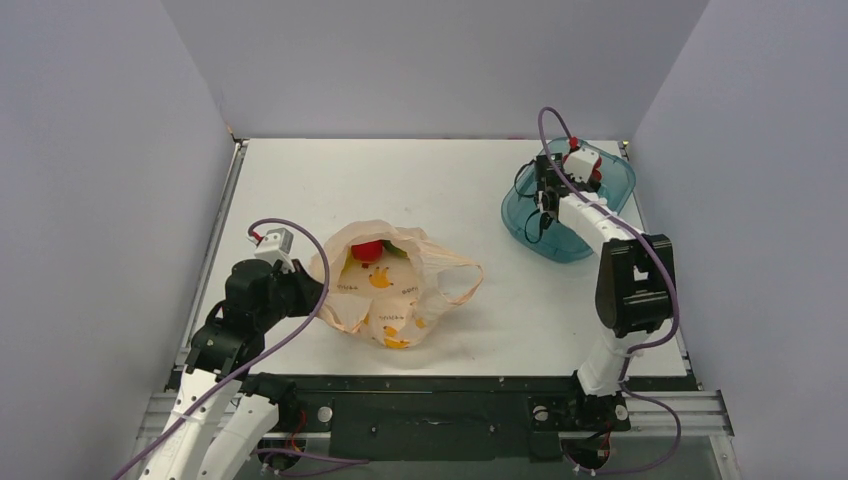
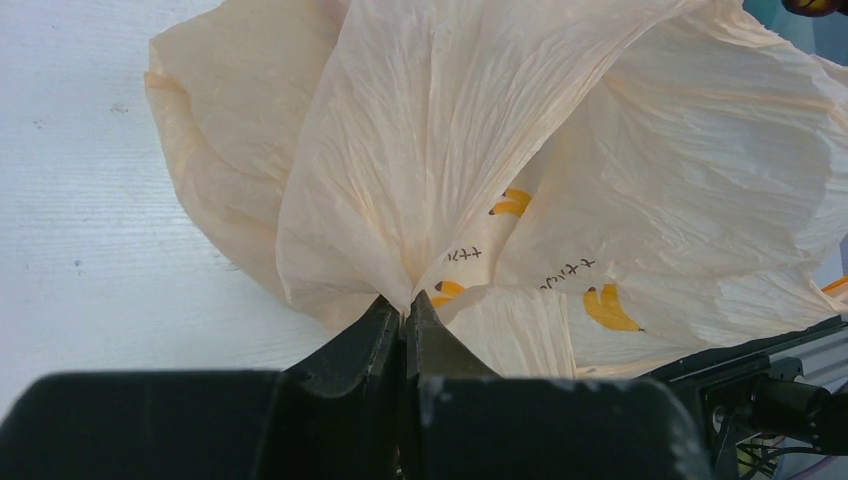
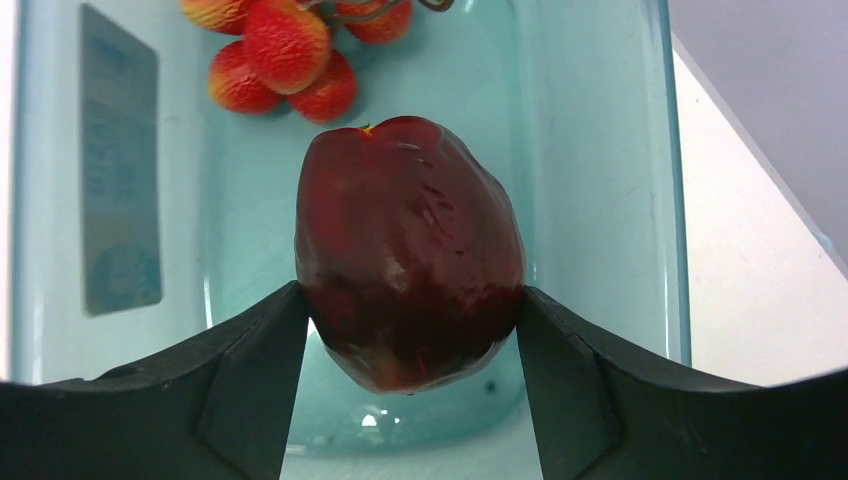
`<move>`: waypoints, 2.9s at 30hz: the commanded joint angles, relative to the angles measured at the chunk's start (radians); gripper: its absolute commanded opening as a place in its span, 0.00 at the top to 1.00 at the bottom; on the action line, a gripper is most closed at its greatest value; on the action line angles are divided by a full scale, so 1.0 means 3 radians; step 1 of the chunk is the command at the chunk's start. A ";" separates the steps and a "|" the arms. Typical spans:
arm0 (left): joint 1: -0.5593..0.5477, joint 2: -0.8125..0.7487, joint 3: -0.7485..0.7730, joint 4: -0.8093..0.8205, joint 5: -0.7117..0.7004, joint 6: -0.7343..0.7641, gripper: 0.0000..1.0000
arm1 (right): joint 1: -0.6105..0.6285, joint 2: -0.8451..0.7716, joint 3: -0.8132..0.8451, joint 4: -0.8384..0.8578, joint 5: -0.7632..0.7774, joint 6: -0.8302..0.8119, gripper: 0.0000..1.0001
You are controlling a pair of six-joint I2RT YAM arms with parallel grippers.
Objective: Take the fake fruits out of the plastic bag
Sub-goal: Place the fake fruit in the bin, then adjust the plastic bag at the center of the board.
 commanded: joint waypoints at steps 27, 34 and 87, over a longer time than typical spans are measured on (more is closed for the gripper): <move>0.0008 0.0022 0.0092 0.0190 0.0261 0.0114 1.00 | -0.0251 0.0148 0.0482 -0.0089 -0.0335 -0.0445 0.20; 0.0004 0.0034 0.0106 0.0180 0.0262 0.0123 1.00 | 0.0188 -0.0371 0.0324 -0.0018 -0.0628 -0.0378 0.20; -0.0029 0.0264 0.0403 -0.1578 -0.0180 -0.0238 1.00 | 0.3719 0.0216 -0.0759 0.2444 -0.1243 -0.0922 0.68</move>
